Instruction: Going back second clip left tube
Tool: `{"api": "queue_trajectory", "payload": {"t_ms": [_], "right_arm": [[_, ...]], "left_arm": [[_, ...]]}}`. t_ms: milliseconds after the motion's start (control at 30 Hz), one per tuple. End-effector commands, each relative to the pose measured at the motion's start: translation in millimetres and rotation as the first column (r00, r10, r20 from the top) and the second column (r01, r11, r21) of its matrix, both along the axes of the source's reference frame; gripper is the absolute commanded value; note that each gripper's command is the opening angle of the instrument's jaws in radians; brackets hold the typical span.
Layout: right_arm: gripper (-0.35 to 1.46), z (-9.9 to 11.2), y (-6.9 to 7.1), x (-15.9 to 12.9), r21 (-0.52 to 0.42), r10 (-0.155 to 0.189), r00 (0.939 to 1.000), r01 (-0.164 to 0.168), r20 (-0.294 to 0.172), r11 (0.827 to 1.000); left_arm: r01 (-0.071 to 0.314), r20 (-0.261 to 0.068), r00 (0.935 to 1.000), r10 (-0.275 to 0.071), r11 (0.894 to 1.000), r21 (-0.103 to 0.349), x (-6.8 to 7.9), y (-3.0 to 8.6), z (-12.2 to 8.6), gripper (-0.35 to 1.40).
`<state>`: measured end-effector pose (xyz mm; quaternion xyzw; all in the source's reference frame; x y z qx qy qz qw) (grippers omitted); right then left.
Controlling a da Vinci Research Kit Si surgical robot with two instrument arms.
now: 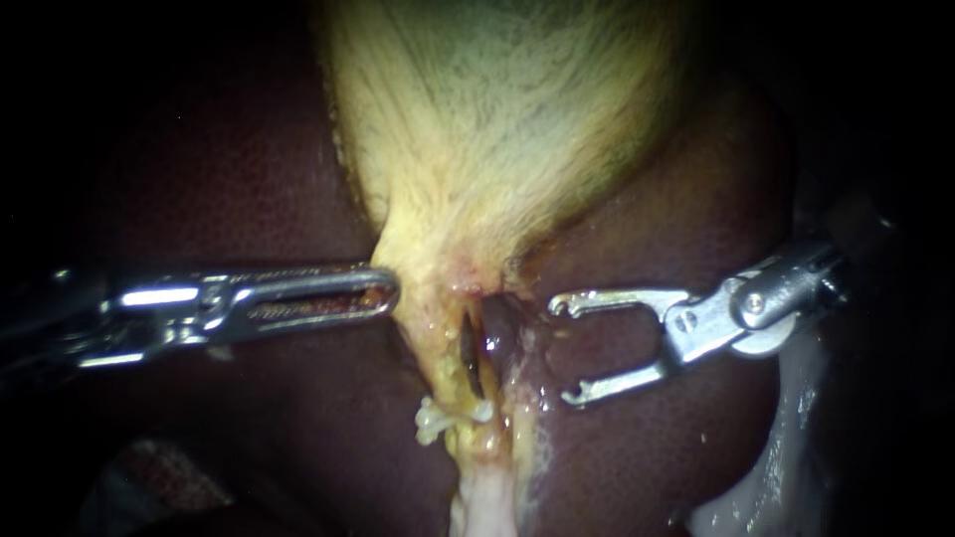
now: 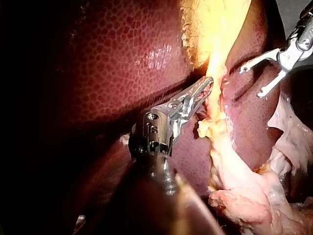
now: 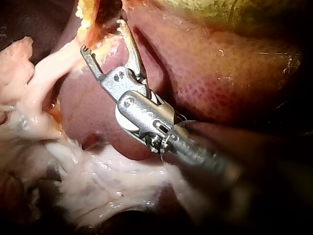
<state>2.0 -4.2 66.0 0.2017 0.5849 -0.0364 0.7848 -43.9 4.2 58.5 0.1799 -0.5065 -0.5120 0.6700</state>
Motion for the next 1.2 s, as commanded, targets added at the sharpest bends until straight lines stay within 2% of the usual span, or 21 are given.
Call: {"api": "queue_trajectory", "payload": {"t_ms": [33, 433, 767, 967, 1200], "right_arm": [[0.60, -0.3, 0.0, 0.0, -0.003, -0.003, 1.0000, 0.003, -0.001, 1.000], [0.60, -2.1, 1.2, -1.0, -0.028, -0.014, 0.9998, 0.013, -0.014, 1.000], [0.60, -2.2, 1.4, -1.5, -0.033, -0.014, 0.9998, 0.014, -0.016, 0.999], [0.60, -2.2, 1.4, -1.6, -0.033, -0.015, 0.9998, 0.014, -0.016, 0.999], [0.60, -2.3, 1.3, -1.7, -0.033, -0.015, 0.9998, 0.015, -0.016, 0.999]], "left_arm": [[0.000, 0.001, 1.0000, 0.000, 1.000, -0.001, 0.0, 0.0, 0.0, -0.35], [-0.001, -0.002, 1.0000, 0.001, 1.000, 0.000, 0.0, 0.2, 0.4, -0.35], [-0.006, -0.020, 0.9998, 0.007, 1.000, 0.016, -0.5, 0.7, 2.4, -0.35], [-0.016, -0.038, 0.9991, 0.017, 0.999, 0.030, -1.8, 0.4, 4.2, -0.35], [-0.036, -0.040, 0.9985, 0.038, 0.998, 0.047, -3.9, 0.0, 5.8, -0.35]]}}
